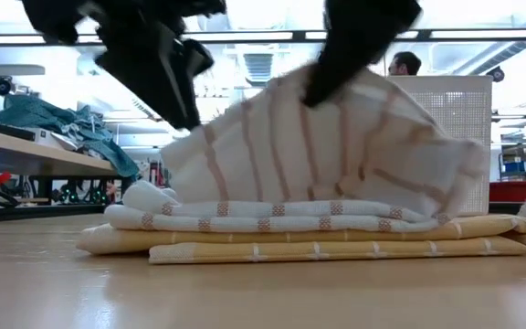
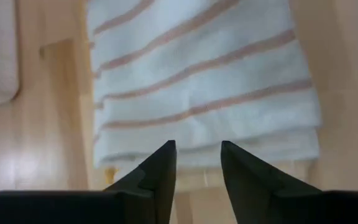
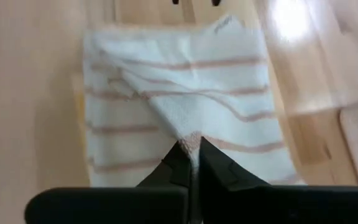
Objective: Fold towel
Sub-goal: Stack the brown towel on top of the yellow towel
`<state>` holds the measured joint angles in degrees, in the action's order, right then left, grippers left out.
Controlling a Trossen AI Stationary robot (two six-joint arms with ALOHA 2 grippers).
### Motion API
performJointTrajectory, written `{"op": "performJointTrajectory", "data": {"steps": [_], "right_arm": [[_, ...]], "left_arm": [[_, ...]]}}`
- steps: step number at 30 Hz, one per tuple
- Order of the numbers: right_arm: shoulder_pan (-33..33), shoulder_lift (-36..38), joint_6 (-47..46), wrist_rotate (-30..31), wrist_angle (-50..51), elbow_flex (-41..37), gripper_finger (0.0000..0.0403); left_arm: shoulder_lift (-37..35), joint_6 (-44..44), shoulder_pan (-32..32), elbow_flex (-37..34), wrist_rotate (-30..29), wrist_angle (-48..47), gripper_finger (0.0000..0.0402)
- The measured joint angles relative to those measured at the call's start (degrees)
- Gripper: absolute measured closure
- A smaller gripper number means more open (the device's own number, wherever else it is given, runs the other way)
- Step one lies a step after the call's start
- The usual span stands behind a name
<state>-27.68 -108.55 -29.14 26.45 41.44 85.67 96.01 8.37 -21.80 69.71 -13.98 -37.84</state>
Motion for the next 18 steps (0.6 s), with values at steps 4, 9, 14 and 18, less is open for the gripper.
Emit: {"op": "performJointTrajectory", "data": {"steps": [4, 9, 14, 18], "right_arm": [[1.5, 0.1, -0.3, -2.1, -0.1, 2.0, 0.0401], [2.5, -0.3, -2.5, -3.0, -2.3, 2.2, 0.0402], [3.2, -0.3, -3.3, -2.8, -3.1, 2.2, 0.0402], [4.1, -0.3, -3.8, -2.5, -2.9, 2.2, 0.0403]], "left_arm": [[-4.3, 2.8, -0.4, 0.0, 0.0, -0.6, 0.0265], [-6.2, 3.1, -1.7, -0.1, 0.0, 2.7, 0.0251], [-3.9, 4.4, -2.1, -0.9, 0.0, 4.7, 0.024], [-1.7, 4.3, -2.3, -3.6, 3.6, 11.9, 0.0228]]}}
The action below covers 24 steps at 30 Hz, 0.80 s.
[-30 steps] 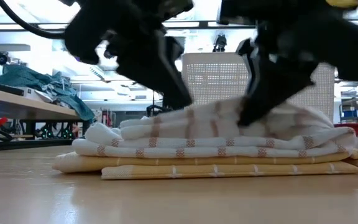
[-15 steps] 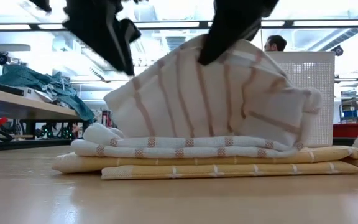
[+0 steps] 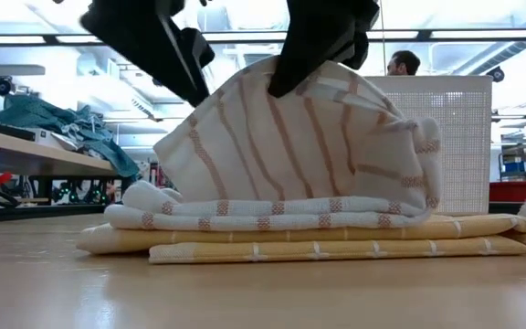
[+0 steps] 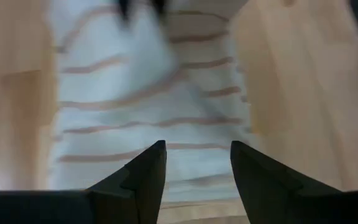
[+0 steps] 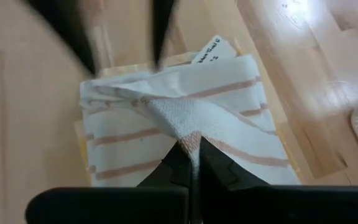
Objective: Fold towel
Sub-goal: Stack the brown towel on top of the yellow towel
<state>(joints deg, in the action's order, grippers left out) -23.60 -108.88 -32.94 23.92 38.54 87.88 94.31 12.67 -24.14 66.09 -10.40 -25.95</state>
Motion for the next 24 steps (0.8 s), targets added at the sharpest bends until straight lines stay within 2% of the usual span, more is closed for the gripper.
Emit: {"op": "performJointTrajectory", "data": {"steps": [2, 9, 17, 21, 24], "right_arm": [[0.4, 0.0, 0.0, 0.0, 0.2, 0.0, 0.0403], [1.9, 0.0, 1.1, 0.1, 0.1, 0.0, 0.0403], [2.3, 0.0, 1.6, 0.1, -0.1, 0.0, 0.0403], [2.3, 0.0, 2.3, 0.1, 0.0, 0.0, 0.0403], [2.1, 0.1, 2.2, -0.1, 0.3, 0.0, 0.0403]], "left_arm": [[0.1, 0.2, -0.1, -1.1, 1.0, 2.8, 0.0222], [0.1, 3.9, 0.0, -2.0, 1.1, 3.7, 0.0204], [1.5, 8.6, 0.9, -2.1, -1.8, 11.0, 0.0192], [2.9, 11.0, 1.5, -2.0, -4.0, 11.8, 0.0197], [3.8, 14.4, 1.6, -2.1, -6.7, 8.4, 0.0217]]}}
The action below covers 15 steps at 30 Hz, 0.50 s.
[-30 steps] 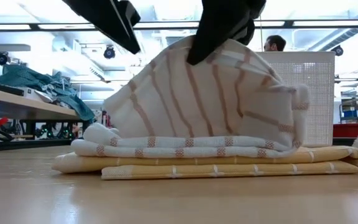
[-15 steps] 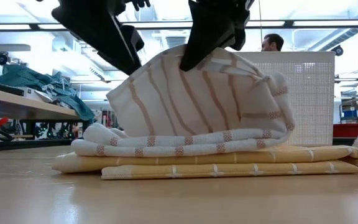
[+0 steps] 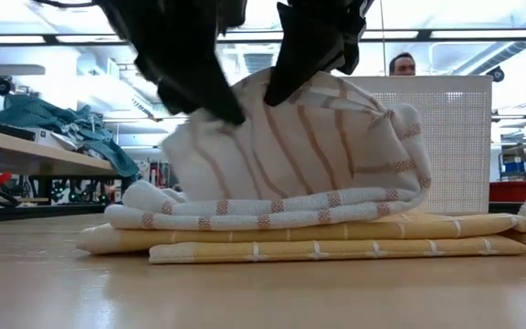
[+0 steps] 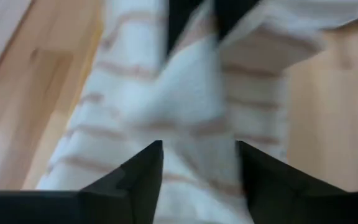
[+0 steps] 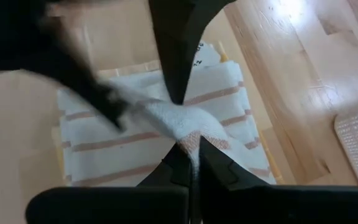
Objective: Fold towel
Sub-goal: Stack the brown towel on top of the yellow towel
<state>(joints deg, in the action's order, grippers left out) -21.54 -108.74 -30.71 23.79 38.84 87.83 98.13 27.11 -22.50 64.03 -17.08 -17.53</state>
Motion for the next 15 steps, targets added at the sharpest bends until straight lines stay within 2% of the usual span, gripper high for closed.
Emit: {"op": "performJointTrajectory", "data": {"steps": [3, 7, 8, 15], "right_arm": [[-0.3, 0.5, 0.0, -0.4, -0.1, 0.0, 0.0403], [-0.7, 0.6, -0.1, -4.4, -0.1, 0.0, 0.0401], [-0.9, 0.6, -0.2, -4.8, -0.1, 0.0, 0.0398], [-3.0, 0.6, -2.5, -4.4, 1.2, 0.0, 0.0355]], "left_arm": [[0.1, 2.0, -0.2, 0.0, -1.0, -3.5, 0.0262], [-1.5, 3.4, -2.1, 0.0, -6.9, -9.7, 0.0372], [-2.3, 3.4, -2.6, 0.0, -8.3, -10.8, 0.0385], [-3.3, 2.5, -5.3, 0.0, -11.0, -13.5, 0.0398]]}}
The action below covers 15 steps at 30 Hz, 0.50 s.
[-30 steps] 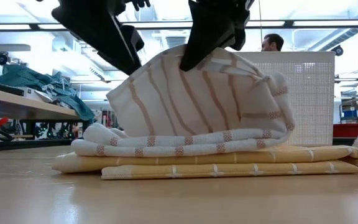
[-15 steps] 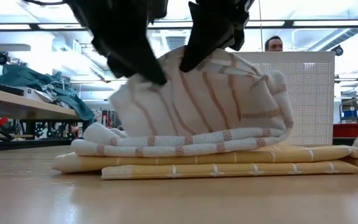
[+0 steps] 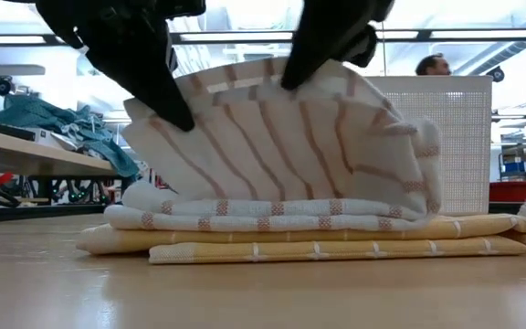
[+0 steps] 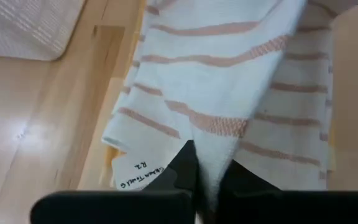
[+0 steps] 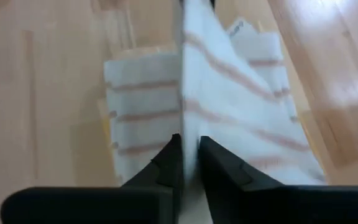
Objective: Fold towel
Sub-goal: Stack the brown towel on top of the yellow towel
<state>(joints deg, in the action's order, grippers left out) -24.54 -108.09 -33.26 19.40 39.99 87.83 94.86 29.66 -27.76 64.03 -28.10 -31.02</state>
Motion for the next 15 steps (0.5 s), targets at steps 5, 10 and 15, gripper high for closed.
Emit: {"op": "performJointTrajectory", "data": {"steps": [5, 10, 15], "right_arm": [[-1.7, -1.7, -4.5, 0.1, 6.8, 0.0, 0.0308], [-4.3, -4.9, -6.8, 0.1, 7.4, 0.0, 0.0263], [-6.0, -8.0, -11.0, 0.4, 8.9, 0.0, 0.0233]], "left_arm": [[0.6, -0.4, -1.3, 0.0, -0.5, 0.0, 0.04], [0.6, -0.4, -1.3, 0.0, -1.2, 0.1, 0.04], [0.6, -0.2, -1.3, 0.0, -1.3, 0.2, 0.0401]]}}
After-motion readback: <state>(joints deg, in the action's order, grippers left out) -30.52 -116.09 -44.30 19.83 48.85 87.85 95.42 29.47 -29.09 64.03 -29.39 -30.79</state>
